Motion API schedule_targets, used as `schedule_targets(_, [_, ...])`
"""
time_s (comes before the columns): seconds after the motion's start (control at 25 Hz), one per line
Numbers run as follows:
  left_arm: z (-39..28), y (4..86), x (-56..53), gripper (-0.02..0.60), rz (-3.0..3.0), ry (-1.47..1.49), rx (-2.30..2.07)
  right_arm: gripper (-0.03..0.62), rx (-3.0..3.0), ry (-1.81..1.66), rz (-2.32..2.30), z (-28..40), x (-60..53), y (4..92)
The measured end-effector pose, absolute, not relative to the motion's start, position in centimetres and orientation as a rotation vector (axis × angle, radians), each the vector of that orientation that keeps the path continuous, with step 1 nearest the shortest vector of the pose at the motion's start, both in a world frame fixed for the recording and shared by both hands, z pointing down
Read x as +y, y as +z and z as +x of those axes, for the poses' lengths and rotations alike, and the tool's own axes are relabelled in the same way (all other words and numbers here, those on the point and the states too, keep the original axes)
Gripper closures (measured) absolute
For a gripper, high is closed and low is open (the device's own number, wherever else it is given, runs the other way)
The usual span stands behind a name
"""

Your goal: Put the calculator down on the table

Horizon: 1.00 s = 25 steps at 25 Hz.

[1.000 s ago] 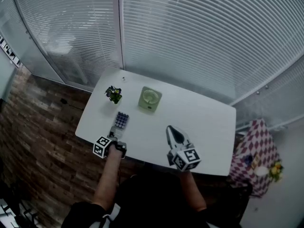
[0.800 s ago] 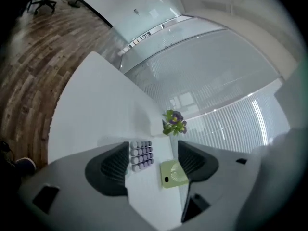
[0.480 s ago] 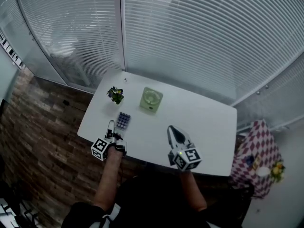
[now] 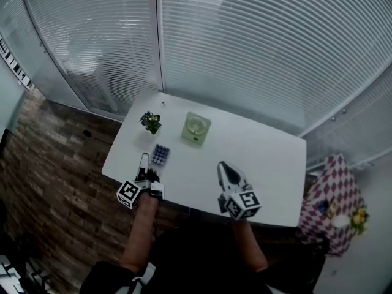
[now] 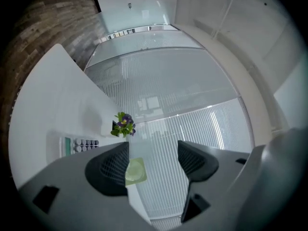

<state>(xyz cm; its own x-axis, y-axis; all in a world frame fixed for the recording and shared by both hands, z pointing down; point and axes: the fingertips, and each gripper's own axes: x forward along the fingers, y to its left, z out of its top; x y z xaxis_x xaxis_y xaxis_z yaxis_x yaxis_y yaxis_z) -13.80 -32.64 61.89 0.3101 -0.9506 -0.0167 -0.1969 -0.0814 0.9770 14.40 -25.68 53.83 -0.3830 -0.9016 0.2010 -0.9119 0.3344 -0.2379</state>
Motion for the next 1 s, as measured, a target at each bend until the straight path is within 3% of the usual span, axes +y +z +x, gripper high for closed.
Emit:
schedule_targets(0.48, [-13.2, 57.6, -31.5, 0.287, 1.620, -0.952, -1.037, 0.589, -2.545, 0.470, 1.725, 14.1, -25.3, 52.9])
schedule_targets(1.0, [-10.3, 51.0, -29.1, 0.287, 2.497, -0.259, -1.458, 0.589, -2.549, 0.484, 1.728, 13.9, -24.7, 53.2])
